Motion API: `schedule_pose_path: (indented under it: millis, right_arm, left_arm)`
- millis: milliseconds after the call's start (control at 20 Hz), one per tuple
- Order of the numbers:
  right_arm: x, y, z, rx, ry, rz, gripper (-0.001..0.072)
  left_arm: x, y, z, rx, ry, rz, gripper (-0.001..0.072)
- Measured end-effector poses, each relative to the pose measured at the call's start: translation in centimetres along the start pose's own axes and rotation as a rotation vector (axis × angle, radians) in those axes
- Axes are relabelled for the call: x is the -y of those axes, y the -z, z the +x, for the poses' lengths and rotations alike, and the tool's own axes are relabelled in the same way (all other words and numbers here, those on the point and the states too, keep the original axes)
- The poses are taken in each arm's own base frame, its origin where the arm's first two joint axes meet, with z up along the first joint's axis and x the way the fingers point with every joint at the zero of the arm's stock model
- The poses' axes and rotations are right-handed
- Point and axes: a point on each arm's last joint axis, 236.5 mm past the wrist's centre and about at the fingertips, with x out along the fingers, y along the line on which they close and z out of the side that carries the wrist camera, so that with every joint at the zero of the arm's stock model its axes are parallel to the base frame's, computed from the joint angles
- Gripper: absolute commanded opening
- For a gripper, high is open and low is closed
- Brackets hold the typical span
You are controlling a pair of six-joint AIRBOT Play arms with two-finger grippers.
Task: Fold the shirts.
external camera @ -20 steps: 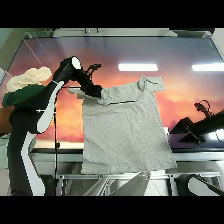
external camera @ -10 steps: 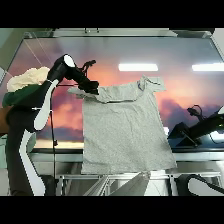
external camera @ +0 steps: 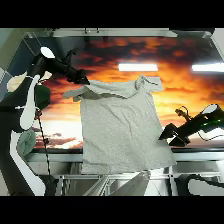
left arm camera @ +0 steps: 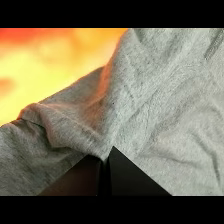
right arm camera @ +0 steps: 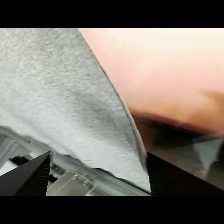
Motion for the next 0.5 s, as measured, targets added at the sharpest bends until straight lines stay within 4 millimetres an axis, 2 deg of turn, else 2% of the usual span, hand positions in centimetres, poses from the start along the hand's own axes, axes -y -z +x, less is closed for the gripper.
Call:
schedule_pose_path:
  millis: [50, 100, 150, 250, 400, 500]
  right_arm:
    - [-0.7, 0.2, 0.6, -0.028, -0.037, -0.014, 0.0657]
    - [-1.3, 0.3, 1.1, -0.047, -0.067, -0.033, 0.0526]
    - [-1.8, 0.0, 1.6, -0.045, -0.083, -0.057, 0.0306]
    - [-2.7, -1.4, 2.4, 0.0, -0.105, -0.113, 0.0009]
    - [-5.6, -1.4, 2.1, -0.004, -0.209, -0.164, 0.0012]
    - [-7.1, -2.2, 0.9, 0.018, -0.232, -0.208, 0.0011]
  left_arm:
    - [-0.2, -0.1, -0.3, 0.005, -0.001, -0.003, 0.0015]
    - [-0.3, -0.1, -0.4, 0.007, -0.001, -0.005, 0.0015]
    - [-0.2, 0.0, -0.6, 0.005, 0.006, -0.006, 0.0015]
    - [-0.3, 0.0, -0.8, 0.006, 0.006, -0.007, 0.0015]
    - [-0.5, 0.0, -1.4, 0.01, 0.005, -0.012, 0.0014]
    - [-1.1, -0.2, -2.6, 0.032, -0.004, -0.027, 0.0014]
